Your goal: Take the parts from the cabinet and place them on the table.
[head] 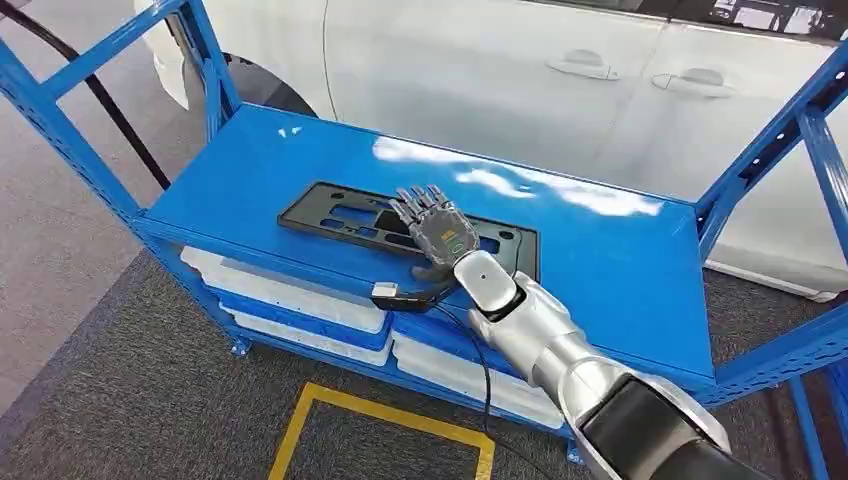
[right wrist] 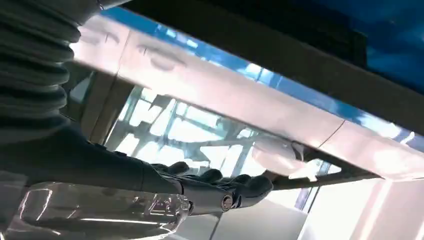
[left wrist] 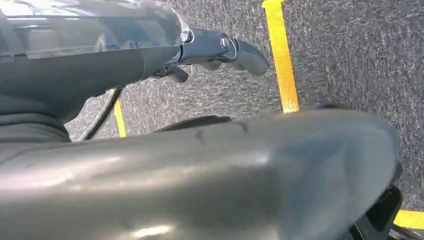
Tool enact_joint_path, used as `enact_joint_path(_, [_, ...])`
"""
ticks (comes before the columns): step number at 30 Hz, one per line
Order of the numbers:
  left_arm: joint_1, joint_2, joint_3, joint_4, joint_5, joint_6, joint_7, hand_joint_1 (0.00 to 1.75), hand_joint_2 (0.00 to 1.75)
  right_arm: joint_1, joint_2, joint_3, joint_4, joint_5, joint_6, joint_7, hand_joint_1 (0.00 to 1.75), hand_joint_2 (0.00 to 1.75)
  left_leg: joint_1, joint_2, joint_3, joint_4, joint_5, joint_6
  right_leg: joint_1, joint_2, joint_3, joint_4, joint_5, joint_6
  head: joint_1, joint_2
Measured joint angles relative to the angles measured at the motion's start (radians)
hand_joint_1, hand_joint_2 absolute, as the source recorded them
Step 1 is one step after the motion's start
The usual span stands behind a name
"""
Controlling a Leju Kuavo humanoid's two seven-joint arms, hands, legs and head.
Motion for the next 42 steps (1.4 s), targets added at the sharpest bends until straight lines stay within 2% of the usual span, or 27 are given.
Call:
enact_joint_path(1, [0.001, 0.0, 0.0, 0.0, 0.0, 0.0, 0.0, 0.0, 0.0, 0.002, 0.0, 0.01, 0.011, 0.014, 0.0, 0.007, 0.0, 1.75, 0.0, 0.0, 0.0, 0.001, -0.001, 0.001, 0.0, 0.0, -0.034, 0.066, -0.02, 0.001, 0.0, 0.0])
enact_joint_path(2, [0.001, 0.0, 0.0, 0.0, 0.0, 0.0, 0.0, 0.0, 0.0, 0.006, -0.001, 0.019, 0.023, 0.025, 0.0, 0.013, 0.0, 1.75, -0.001, -0.001, 0.0, 0.001, -0.001, 0.001, 0.0, 0.0, -0.053, 0.098, -0.019, 0.0, 0.0, 0.0])
enact_joint_path(3, [0.001, 0.0, 0.0, 0.0, 0.0, 0.0, 0.0, 0.0, 0.0, 0.009, -0.002, 0.027, 0.033, 0.036, 0.0, 0.019, 0.0, 1.75, -0.001, -0.002, 0.0, 0.002, -0.001, 0.002, 0.0, 0.0, -0.049, 0.082, 0.005, -0.003, 0.0, 0.0])
enact_joint_path(4, [0.0, 0.0, 0.0, 0.0, 0.0, 0.0, 0.0, 0.0, 0.0, 0.009, -0.002, 0.033, 0.04, 0.043, 0.001, 0.021, 0.0, 1.75, -0.001, -0.003, 0.001, 0.003, -0.002, 0.001, 0.0, 0.0, -0.025, 0.026, 0.044, -0.006, 0.0, 0.0])
enact_joint_path(6, [0.0, 0.0, 0.001, 0.0, 0.001, 0.0, 0.0, 0.0, 0.0, 0.004, -0.002, 0.043, 0.051, 0.058, 0.007, 0.029, 0.0, 1.75, -0.002, -0.005, 0.004, 0.004, -0.005, -0.003, 0.002, 0.0, 0.064, -0.161, 0.137, -0.02, 0.0, 0.0])
enact_joint_path(7, [0.0, -0.002, 0.001, 0.0, 0.003, 0.001, -0.002, 0.0, 0.0, -0.002, -0.001, 0.048, 0.059, 0.064, 0.011, 0.034, 0.0, 1.75, -0.005, -0.005, 0.002, 0.005, -0.007, -0.007, 0.006, 0.001, 0.087, -0.205, 0.128, -0.028, 0.0, 0.0])
enact_joint_path(10, [-0.001, -0.002, 0.003, 0.0, 0.005, 0.002, -0.003, 0.0, 0.0, -0.017, 0.001, 0.064, 0.076, 0.07, 0.027, 0.043, 0.0, 1.75, -0.003, -0.004, 0.003, 0.002, -0.007, -0.023, 0.016, 0.001, 0.085, -0.211, 0.129, -0.034, 0.0, 0.0])
enact_joint_path(12, [0.0, 0.0, 0.003, 0.0, 0.006, 0.003, -0.005, 0.0, 0.0, -0.022, 0.005, 0.069, 0.083, 0.071, 0.033, 0.047, 0.0, 1.75, -0.005, -0.004, 0.008, 0.009, -0.019, -0.033, 0.001, -0.003, 0.1, -0.229, 0.136, -0.045, 0.0, 0.0])
enact_joint_path(13, [-0.001, 0.0, 0.003, 0.0, 0.006, 0.003, -0.005, 0.0, 0.0, -0.024, 0.005, 0.072, 0.088, 0.071, 0.034, 0.048, 0.0, 1.75, -0.007, -0.002, -0.008, 0.049, -0.048, -0.037, 0.0, -0.003, 0.103, -0.233, 0.136, -0.051, 0.0, 0.0])
enact_joint_path(16, [0.0, 0.0, 0.005, 0.0, 0.009, 0.003, -0.005, 0.0, 0.0, -0.025, 0.007, 0.084, 0.098, 0.071, 0.039, 0.048, 0.0, 1.75, -0.002, -0.001, -0.117, 0.284, -0.155, -0.048, 0.001, -0.004, 0.103, -0.232, 0.136, -0.053, 0.0, 0.0])
enact_joint_path(17, [0.0, 0.0, 0.005, 0.0, 0.011, 0.003, -0.005, 0.0, 0.0, -0.025, 0.007, 0.086, 0.102, 0.071, 0.042, 0.049, 0.73, 1.75, -0.002, -0.001, -0.141, 0.333, -0.162, -0.05, 0.001, -0.004, 0.103, -0.232, 0.135, -0.054, 0.0, 0.0])
enact_joint_path(18, [0.0, 0.001, 0.007, 0.0, 0.012, 0.003, -0.005, 0.0, 0.0, -0.026, 0.008, 0.088, 0.105, 0.071, 0.044, 0.05, 1.64, 1.75, -0.001, -0.001, -0.138, 0.325, -0.146, -0.05, 0.001, -0.003, 0.104, -0.231, 0.135, -0.053, 0.0, 0.0])
enact_joint_path(19, [0.0, 0.001, 0.009, 0.0, 0.012, 0.003, -0.005, 0.0, 0.0, -0.029, 0.009, 0.093, 0.109, 0.071, 0.047, 0.05, 1.73, 1.75, -0.001, 0.0, -0.112, 0.269, -0.109, -0.049, 0.001, -0.002, 0.105, -0.23, 0.135, -0.053, 0.0, 0.0])
enact_joint_path(21, [-0.001, 0.001, 0.011, 0.0, 0.014, 0.004, -0.008, 0.0, 0.0, -0.033, 0.01, 0.101, 0.116, 0.072, 0.057, 0.048, 1.75, 1.75, 0.001, 0.001, -0.023, 0.087, -0.023, -0.044, 0.001, -0.001, 0.107, -0.226, 0.132, -0.049, 0.0, 0.0])
enact_joint_path(22, [-0.001, 0.001, 0.011, 0.0, 0.014, 0.005, -0.008, 0.0, 0.0, -0.038, 0.01, 0.104, 0.119, 0.072, 0.061, 0.048, 1.75, 1.75, 0.001, 0.002, 0.01, 0.017, -0.013, -0.04, 0.003, 0.0, 0.105, -0.223, 0.13, -0.045, 0.0, 0.0])
enact_joint_path(23, [-0.001, 0.001, 0.012, 0.0, 0.015, 0.005, -0.008, 0.0, 0.0, -0.043, 0.009, 0.107, 0.123, 0.072, 0.063, 0.044, 1.75, 1.75, -0.003, 0.0, 0.015, 0.003, -0.015, -0.031, 0.01, 0.002, 0.099, -0.215, 0.128, -0.039, 0.0, 0.0])
enact_joint_path(26, [0.001, 0.001, 0.014, 0.0, 0.015, 0.005, -0.011, 0.0, 0.0, -0.051, 0.009, 0.112, 0.133, 0.072, 0.064, 0.026, 1.75, 1.75, -0.007, -0.002, 0.009, 0.006, -0.011, -0.015, 0.007, 0.001, 0.097, -0.219, 0.132, -0.021, 0.0, 0.0])
enact_joint_path(28, [0.001, 0.0, 0.015, 0.0, 0.015, 0.005, -0.011, 0.0, 0.0, -0.059, 0.009, 0.112, 0.138, 0.072, 0.063, 0.016, 1.75, 1.75, 0.0, -0.001, 0.012, -0.002, -0.003, -0.003, 0.002, 0.001, 0.087, -0.194, 0.108, -0.009, 0.0, 0.0])
enact_joint_path(29, [0.001, 0.0, 0.016, 0.0, 0.015, 0.004, -0.012, 0.0, 0.0, -0.064, 0.009, 0.112, 0.14, 0.072, 0.063, 0.013, 1.75, 1.75, 0.0, 0.0, 0.01, -0.002, -0.003, 0.001, 0.002, 0.001, 0.06, -0.133, 0.068, -0.004, 0.0, 0.0])
enact_joint_path(31, [0.002, 0.0, 0.017, 0.0, 0.015, 0.003, -0.013, 0.0, 0.0, -0.065, 0.009, 0.112, 0.142, 0.071, 0.06, 0.007, 1.75, 1.75, -0.001, 0.001, 0.008, -0.001, -0.004, 0.004, 0.001, 0.001, -0.024, 0.047, -0.013, 0.004, 0.0, 0.0])
enact_joint_path(32, [0.003, 0.0, 0.018, 0.0, 0.015, 0.002, -0.013, 0.0, 0.0, -0.065, 0.007, 0.112, 0.144, 0.069, 0.059, 0.002, 1.75, 1.75, -0.002, 0.001, 0.008, -0.001, -0.004, 0.004, 0.0, 0.001, -0.053, 0.107, -0.028, 0.005, 0.0, 0.0])
enact_joint_path(33, [0.003, 0.0, 0.019, 0.0, 0.015, 0.002, -0.013, 0.0, 0.0, -0.065, 0.005, 0.111, 0.146, 0.066, 0.058, -0.003, 1.75, 1.75, -0.002, 0.0, 0.009, -0.001, -0.004, 0.004, 0.001, 0.001, -0.061, 0.118, -0.019, 0.004, 0.0, 0.0])
enact_joint_path(34, [0.003, 0.0, 0.019, 0.0, 0.015, 0.002, -0.014, 0.0, 0.0, -0.066, 0.004, 0.11, 0.146, 0.065, 0.056, -0.008, 1.75, 1.75, -0.002, -0.001, 0.011, -0.001, -0.004, 0.003, 0.001, 0.001, -0.044, 0.078, 0.014, 0.001, 0.0, 0.0])
enact_joint_path(35, [0.003, 0.0, 0.019, 0.0, 0.015, 0.002, -0.014, 0.0, 0.0, -0.068, 0.003, 0.109, 0.146, 0.064, 0.056, -0.013, 1.75, 1.75, -0.003, -0.001, 0.014, -0.001, -0.006, 0.003, 0.001, 0.001, -0.005, 0.002, 0.058, -0.003, 0.0, 0.0])
enact_joint_path(37, [0.003, -0.001, 0.019, 0.0, 0.015, 0.002, -0.014, 0.0, 0.0, -0.075, 0.003, 0.108, 0.146, 0.064, 0.056, -0.017, 1.75, 1.75, -0.004, -0.002, 0.019, -0.001, -0.01, -0.001, 0.004, 0.001, 0.09, -0.194, 0.14, -0.018, 0.0, 0.0])
enact_joint_path(38, [0.002, -0.003, 0.02, 0.0, 0.015, 0.002, -0.015, 0.0, 0.0, -0.08, 0.003, 0.108, 0.146, 0.064, 0.055, -0.018, 1.75, 1.75, -0.012, -0.001, 0.013, 0.003, -0.012, -0.007, 0.011, 0.001, 0.099, -0.218, 0.128, -0.023, 0.0, 0.0])
enact_joint_path(42, [0.002, -0.003, 0.02, 0.0, 0.015, 0.002, -0.015, 0.0, 0.0, -0.08, 0.003, 0.108, 0.146, 0.064, 0.055, -0.018, 1.75, 1.75, -0.012, -0.001, 0.013, 0.003, -0.012, -0.007, 0.011, 0.001, 0.099, -0.218, 0.128, -0.023, 0.0, 0.0])
